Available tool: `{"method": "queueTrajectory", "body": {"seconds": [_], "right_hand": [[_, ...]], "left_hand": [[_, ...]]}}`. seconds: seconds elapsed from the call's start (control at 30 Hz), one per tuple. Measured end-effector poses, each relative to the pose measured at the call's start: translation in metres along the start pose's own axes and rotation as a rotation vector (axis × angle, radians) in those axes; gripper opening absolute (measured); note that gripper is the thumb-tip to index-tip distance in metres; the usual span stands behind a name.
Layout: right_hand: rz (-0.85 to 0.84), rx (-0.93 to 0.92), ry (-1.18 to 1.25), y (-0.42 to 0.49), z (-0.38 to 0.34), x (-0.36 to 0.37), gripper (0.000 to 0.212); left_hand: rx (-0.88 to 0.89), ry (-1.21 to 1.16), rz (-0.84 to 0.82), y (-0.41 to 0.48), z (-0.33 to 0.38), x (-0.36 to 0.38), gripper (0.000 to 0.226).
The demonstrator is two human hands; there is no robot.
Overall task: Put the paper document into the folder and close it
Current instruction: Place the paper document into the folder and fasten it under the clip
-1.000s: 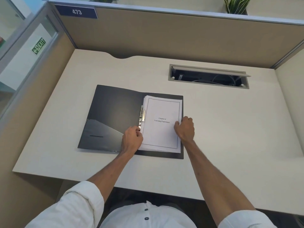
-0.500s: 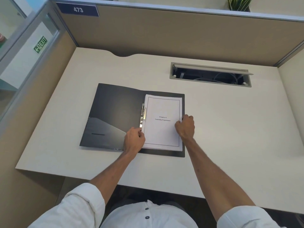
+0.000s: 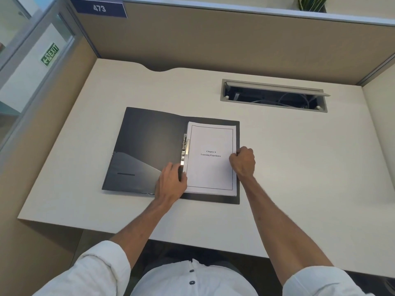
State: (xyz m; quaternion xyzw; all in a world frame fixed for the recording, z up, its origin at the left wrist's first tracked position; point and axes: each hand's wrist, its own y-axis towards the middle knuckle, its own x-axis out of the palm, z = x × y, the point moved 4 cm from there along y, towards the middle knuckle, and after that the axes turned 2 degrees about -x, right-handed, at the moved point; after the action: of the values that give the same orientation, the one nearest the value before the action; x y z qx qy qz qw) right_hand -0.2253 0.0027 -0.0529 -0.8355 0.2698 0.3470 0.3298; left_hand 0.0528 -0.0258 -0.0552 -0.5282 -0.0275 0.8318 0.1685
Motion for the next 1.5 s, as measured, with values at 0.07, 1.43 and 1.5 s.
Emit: {"method": "queueTrajectory", "body": {"seconds": [0.07,1.43,1.5], "right_hand": [[0.041,-0.058,-0.043,0.005,-0.005,-0.005,0.029],[-0.221,-0.629,-0.541,0.080,-0.117,0.044,0.045],[-0.230,-0.625,-0.537,0.079,-0.118,0.043,0.046]], "left_hand": [[0.132,0.102,0.019,-0.003,-0.007,0.000,0.064],[0.400,0.197,-0.247,0.001,-0.009,0.035,0.114],[0.413,0.196,-0.245,0.001,-0.009,0.034,0.113]]}}
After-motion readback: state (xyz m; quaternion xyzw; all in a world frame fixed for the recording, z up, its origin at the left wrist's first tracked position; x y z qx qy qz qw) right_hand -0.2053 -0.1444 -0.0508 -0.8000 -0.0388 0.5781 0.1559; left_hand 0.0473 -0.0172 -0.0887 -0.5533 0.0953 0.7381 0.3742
